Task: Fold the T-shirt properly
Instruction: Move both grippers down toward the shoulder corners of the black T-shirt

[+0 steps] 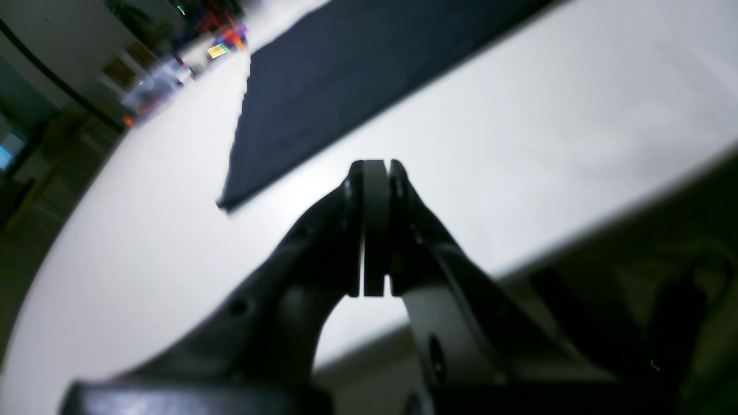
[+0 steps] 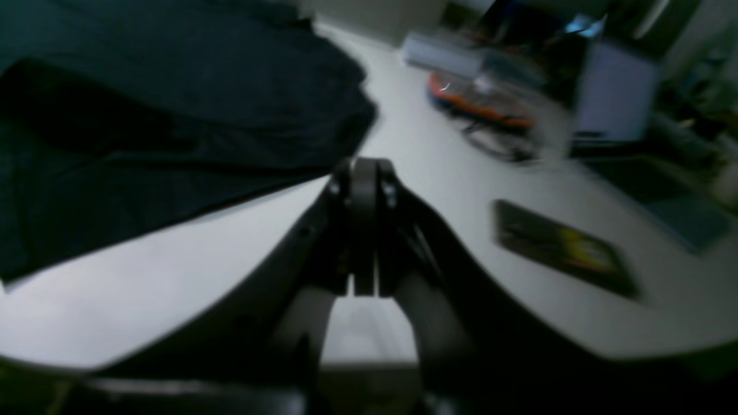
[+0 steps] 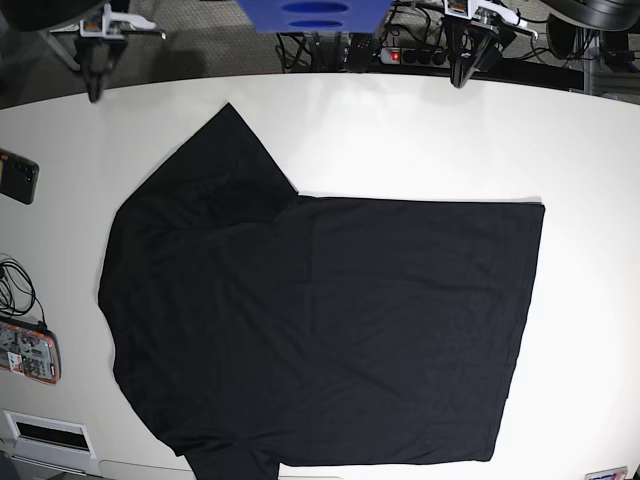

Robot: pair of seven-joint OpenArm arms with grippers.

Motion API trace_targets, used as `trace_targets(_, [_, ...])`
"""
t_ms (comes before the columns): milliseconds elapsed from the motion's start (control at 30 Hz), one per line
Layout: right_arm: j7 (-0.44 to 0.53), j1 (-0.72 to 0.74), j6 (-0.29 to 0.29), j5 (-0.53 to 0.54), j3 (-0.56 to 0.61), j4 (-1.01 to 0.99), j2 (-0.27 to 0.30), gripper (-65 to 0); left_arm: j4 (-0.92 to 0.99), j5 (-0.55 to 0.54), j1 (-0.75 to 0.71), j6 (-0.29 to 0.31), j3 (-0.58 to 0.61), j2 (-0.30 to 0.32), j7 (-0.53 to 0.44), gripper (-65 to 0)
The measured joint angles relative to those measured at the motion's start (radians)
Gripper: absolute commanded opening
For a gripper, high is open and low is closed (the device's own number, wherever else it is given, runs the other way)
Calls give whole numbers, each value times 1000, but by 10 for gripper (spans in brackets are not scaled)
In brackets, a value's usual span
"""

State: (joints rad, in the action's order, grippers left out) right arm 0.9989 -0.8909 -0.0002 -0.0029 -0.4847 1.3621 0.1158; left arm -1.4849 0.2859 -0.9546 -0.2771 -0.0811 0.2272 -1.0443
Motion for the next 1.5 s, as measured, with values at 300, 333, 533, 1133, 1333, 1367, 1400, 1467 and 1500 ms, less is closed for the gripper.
trace_targets(300, [39, -4, 1, -13, 2, -5, -145, -650, -130, -1, 1, 2, 1, -1, 2, -650])
trace_targets(333, [39, -6, 0, -8, -1, -3, -138, -650, -140, -1, 7, 1, 1, -1, 1, -650])
trace_targets(533, [-40, 55, -8, 2, 13, 72, -128, -650, -153, -8, 61, 1, -3, -95, 2, -650])
trace_targets(1133, [-1018, 129, 8, 2, 154, 589, 122, -650, -236, -1, 179, 2, -30, -224, 285, -649])
trace_targets(1333, [-1098, 159, 9, -1, 153, 586, 122, -649, -390, -8, 231, -4, -61, -68, 604, -524])
trace_targets(1367, [-1111, 156, 8, -1, 153, 585, 122, -649, -391, -7, 250, -2, -70, -41, 641, -502])
trace_targets(1400, [-1117, 156, 8, -1, 153, 585, 122, -649, -391, -2, 267, 12, -81, -19, 673, -483])
trace_targets(1467, [-1113, 159, 8, -1, 153, 586, 122, -649, -391, 0, 296, 3, -103, 6, 690, -461])
trace_targets(1500, [-1105, 161, 8, -5, 153, 586, 123, -649, -391, 1, 304, 0, -114, 17, 689, -456])
